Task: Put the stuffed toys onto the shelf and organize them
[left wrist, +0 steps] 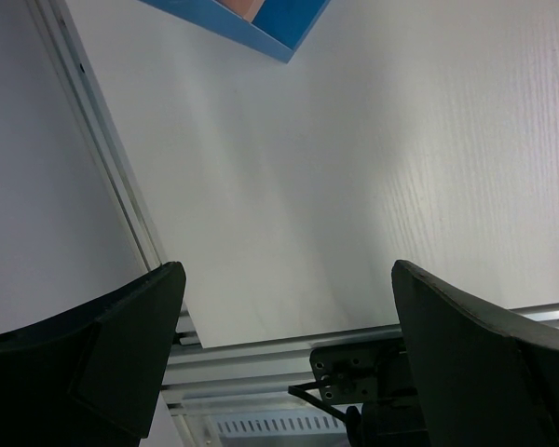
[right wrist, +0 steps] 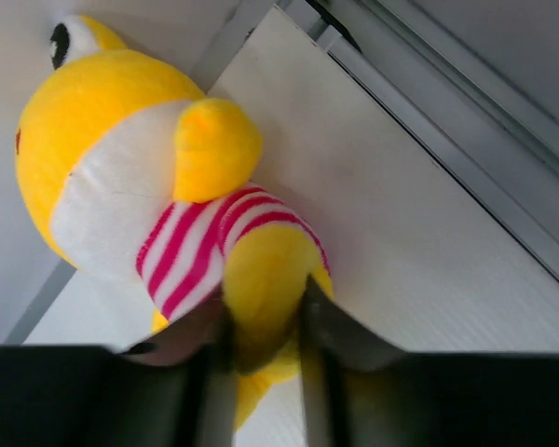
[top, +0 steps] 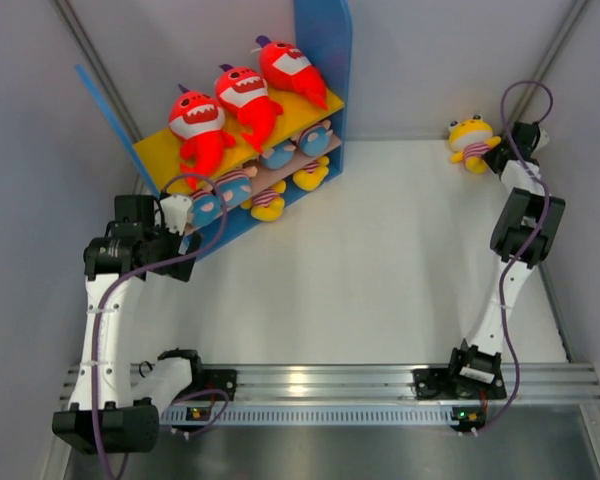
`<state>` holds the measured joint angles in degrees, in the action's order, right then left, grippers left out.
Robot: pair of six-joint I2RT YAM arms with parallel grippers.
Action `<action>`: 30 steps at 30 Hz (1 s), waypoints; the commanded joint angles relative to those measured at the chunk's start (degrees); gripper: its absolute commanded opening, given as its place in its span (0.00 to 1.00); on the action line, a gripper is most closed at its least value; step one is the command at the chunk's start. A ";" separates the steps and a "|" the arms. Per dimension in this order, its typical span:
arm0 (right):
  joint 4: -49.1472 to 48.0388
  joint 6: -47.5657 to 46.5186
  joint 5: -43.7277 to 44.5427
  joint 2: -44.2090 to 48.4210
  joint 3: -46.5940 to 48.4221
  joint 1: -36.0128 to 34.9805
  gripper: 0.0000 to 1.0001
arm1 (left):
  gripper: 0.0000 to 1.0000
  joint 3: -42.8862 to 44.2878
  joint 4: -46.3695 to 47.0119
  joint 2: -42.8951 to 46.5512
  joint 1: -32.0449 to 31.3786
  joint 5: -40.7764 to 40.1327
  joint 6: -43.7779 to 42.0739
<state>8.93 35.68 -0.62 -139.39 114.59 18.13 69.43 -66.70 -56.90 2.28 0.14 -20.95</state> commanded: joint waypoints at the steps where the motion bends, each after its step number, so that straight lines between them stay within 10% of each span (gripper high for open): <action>1: -3.03 0.71 -1.31 -0.09 1.44 -0.29 0.17 | 0.99 2.29 -0.10 -0.57 0.62 0.47 0.12; 3: -4.52 -2.52 -0.44 2.01 -1.37 -0.38 0.00 | 0.99 2.81 -0.10 -1.10 0.70 0.39 0.47; 16: -23.52 -9.22 -0.79 45.56 -45.47 -6.16 0.00 | 0.99 -0.17 -0.01 3.46 1.14 -0.41 0.39; 30: -15.96 -6.60 0.89 67.32 -52.09 -32.01 0.00 | 0.99 -7.90 0.25 8.65 1.06 -1.11 1.26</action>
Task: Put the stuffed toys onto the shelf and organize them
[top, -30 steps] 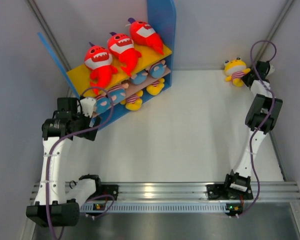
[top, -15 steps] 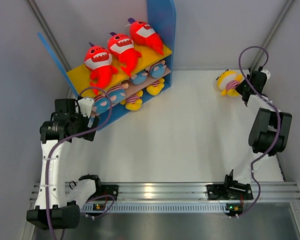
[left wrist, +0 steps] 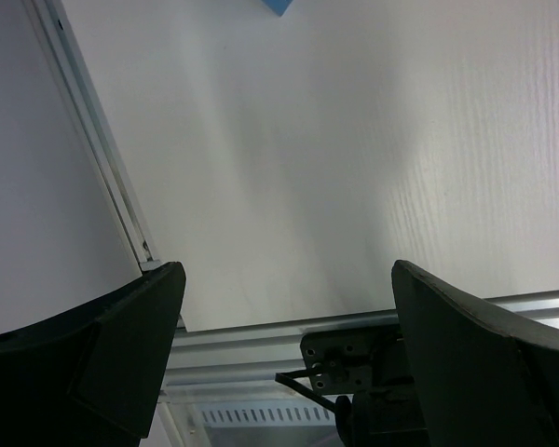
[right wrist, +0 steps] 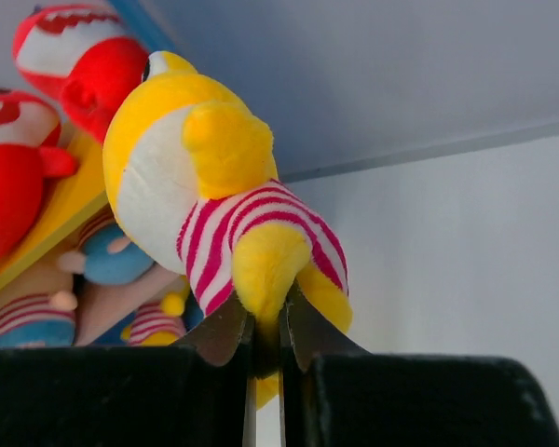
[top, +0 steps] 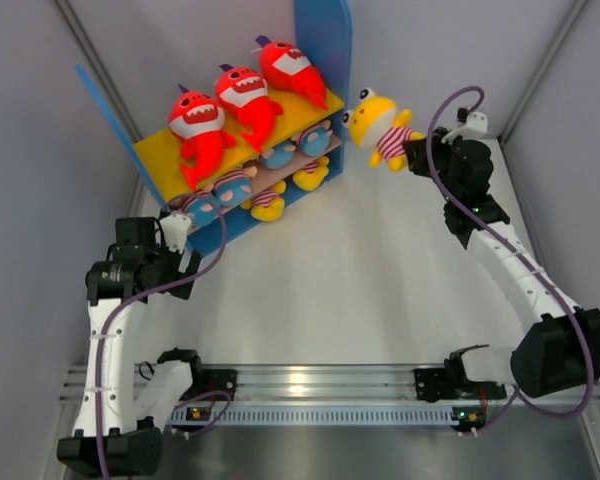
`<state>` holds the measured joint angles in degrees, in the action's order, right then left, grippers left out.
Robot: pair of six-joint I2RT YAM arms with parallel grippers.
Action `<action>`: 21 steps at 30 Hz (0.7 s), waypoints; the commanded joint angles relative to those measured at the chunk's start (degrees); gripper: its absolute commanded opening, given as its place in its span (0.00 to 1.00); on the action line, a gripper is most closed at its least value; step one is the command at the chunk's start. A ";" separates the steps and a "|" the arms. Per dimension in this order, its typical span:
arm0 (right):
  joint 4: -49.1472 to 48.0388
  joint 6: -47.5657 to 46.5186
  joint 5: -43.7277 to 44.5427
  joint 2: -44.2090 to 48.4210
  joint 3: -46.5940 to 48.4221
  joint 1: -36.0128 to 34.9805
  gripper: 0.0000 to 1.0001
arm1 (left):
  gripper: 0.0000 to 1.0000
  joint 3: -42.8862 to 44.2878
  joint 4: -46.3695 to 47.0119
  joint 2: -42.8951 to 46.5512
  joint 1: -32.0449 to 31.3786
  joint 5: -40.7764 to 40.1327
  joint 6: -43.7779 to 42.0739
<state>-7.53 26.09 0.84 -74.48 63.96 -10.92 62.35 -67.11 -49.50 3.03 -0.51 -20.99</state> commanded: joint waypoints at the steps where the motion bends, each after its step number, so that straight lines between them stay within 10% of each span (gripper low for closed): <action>1: 1.98 3.27 -0.49 3.89 -2.08 -5.58 0.00 | 0.99 -1.87 1.01 1.77 0.31 -1.06 1.74; 9: 8.06 4.66 9.78 8.91 -8.75 -25.54 0.00 | 0.99 -12.86 7.87 8.09 0.31 -17.04 4.03; 21: -4.30 17.57 9.71 -6.44 -6.92 -43.21 0.00 | 0.99 -17.87 10.33 11.61 0.31 -18.82 6.58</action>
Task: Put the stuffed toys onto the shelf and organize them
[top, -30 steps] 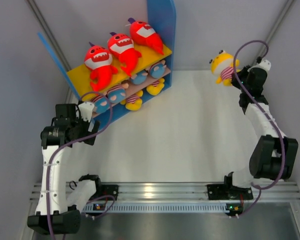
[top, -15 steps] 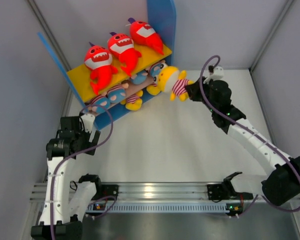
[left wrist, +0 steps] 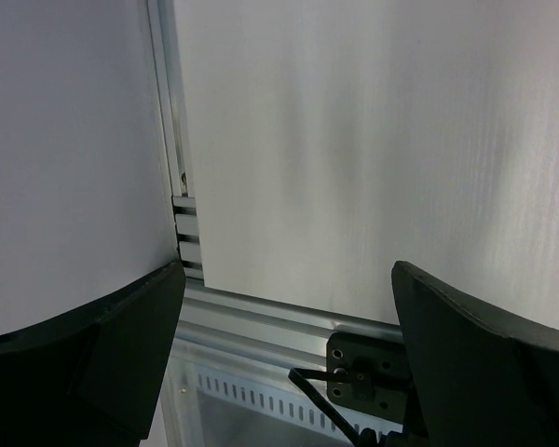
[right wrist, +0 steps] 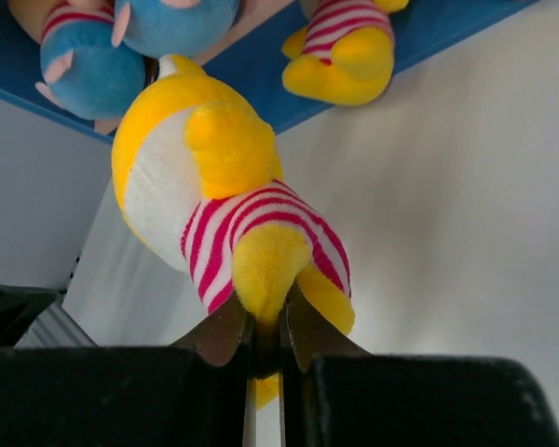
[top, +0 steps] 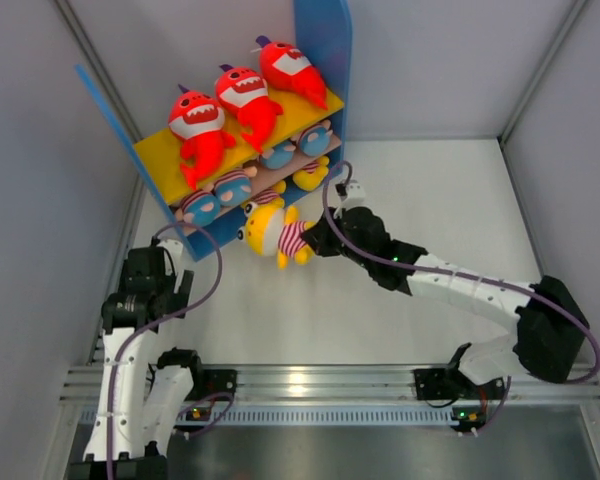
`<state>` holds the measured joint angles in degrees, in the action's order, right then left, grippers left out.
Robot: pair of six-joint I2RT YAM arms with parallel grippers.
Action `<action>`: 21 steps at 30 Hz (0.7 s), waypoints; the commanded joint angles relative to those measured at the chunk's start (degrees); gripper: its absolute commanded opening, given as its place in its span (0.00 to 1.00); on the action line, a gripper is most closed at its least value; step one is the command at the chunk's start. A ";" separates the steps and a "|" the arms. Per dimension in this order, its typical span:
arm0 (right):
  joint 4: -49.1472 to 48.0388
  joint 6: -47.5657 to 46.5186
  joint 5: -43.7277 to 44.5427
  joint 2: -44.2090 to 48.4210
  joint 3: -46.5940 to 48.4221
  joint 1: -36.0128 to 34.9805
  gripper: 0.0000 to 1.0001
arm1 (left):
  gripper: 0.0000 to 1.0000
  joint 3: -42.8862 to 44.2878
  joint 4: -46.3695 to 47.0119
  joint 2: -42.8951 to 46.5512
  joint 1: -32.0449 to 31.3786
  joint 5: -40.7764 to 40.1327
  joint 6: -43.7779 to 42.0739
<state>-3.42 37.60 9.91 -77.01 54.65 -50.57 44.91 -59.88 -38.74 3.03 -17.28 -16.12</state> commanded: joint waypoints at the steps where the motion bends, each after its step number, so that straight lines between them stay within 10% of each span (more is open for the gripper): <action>1: -10.71 7.38 0.55 -5.24 2.21 -4.44 0.00 | 0.99 -0.52 3.01 0.95 0.23 -2.23 1.97; 21: -31.82 29.70 10.99 -49.18 29.01 -8.15 0.00 | 0.99 -1.57 3.98 1.48 -4.87 -2.06 2.32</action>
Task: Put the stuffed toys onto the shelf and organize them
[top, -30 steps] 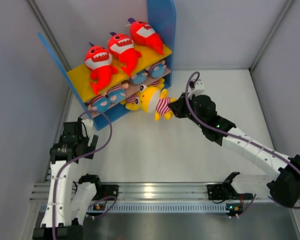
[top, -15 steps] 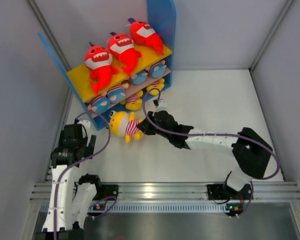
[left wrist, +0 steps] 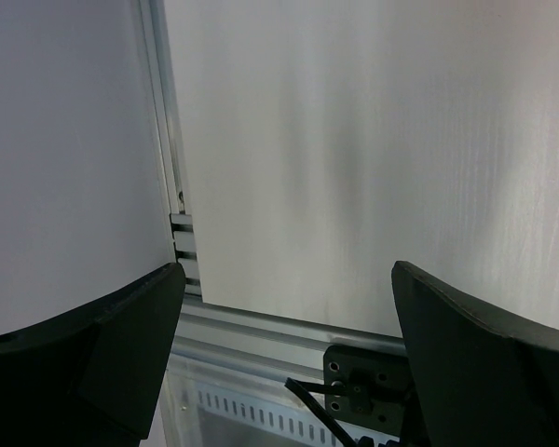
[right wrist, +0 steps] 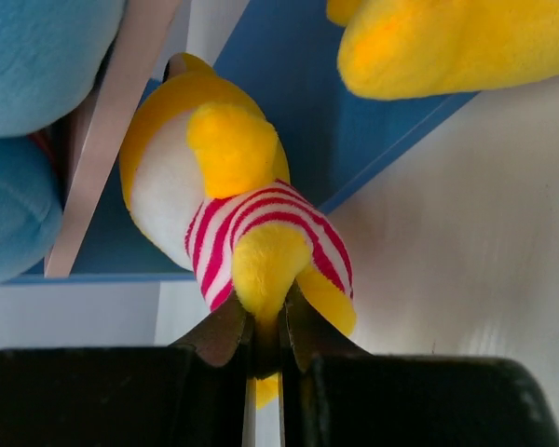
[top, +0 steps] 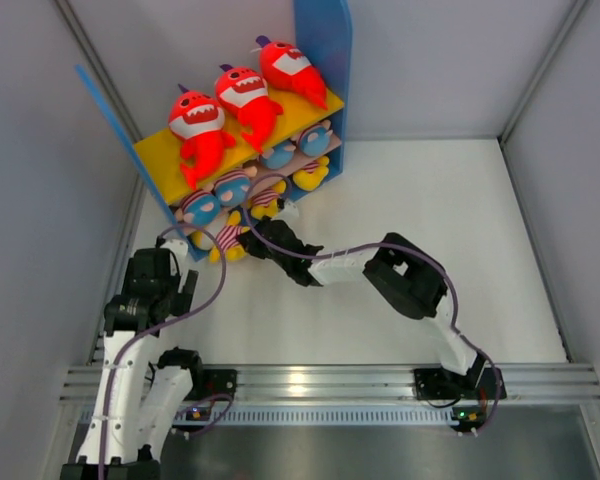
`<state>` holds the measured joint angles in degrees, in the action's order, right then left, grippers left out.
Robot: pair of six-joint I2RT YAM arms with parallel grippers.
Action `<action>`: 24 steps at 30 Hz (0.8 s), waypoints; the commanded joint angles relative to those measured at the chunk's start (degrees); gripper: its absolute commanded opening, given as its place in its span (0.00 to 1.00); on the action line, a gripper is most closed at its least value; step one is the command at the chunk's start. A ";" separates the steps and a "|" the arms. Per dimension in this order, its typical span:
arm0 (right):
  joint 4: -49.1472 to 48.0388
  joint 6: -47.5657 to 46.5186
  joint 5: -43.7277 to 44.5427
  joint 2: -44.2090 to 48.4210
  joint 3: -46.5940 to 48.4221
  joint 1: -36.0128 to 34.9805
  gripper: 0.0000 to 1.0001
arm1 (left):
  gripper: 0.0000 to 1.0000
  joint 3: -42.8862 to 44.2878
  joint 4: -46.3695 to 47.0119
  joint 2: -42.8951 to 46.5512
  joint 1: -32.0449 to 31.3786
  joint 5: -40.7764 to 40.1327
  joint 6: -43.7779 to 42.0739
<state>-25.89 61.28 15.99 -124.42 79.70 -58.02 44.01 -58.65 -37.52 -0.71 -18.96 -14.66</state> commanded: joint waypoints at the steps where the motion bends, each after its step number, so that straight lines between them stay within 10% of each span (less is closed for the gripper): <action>1: -9.01 6.83 5.71 -2.57 4.75 -0.69 0.00 | 0.99 -0.68 2.75 0.25 -1.57 -0.38 0.86; 5: -6.99 6.58 11.60 -5.74 9.84 -0.87 0.02 | 0.99 -0.59 2.75 -0.10 -2.36 0.24 0.68; 15: -2.24 5.96 14.87 -14.62 20.58 -0.96 0.43 | 0.99 -0.68 2.75 -0.10 -2.72 0.50 0.42; 24: -8.56 -2.56 10.83 -1.80 6.18 -0.96 0.77 | 0.99 -0.68 2.67 -0.36 -2.72 0.68 0.24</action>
<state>-28.82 63.05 28.25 -134.19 88.75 -58.02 43.68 -58.54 -37.78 -3.16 -18.63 -14.72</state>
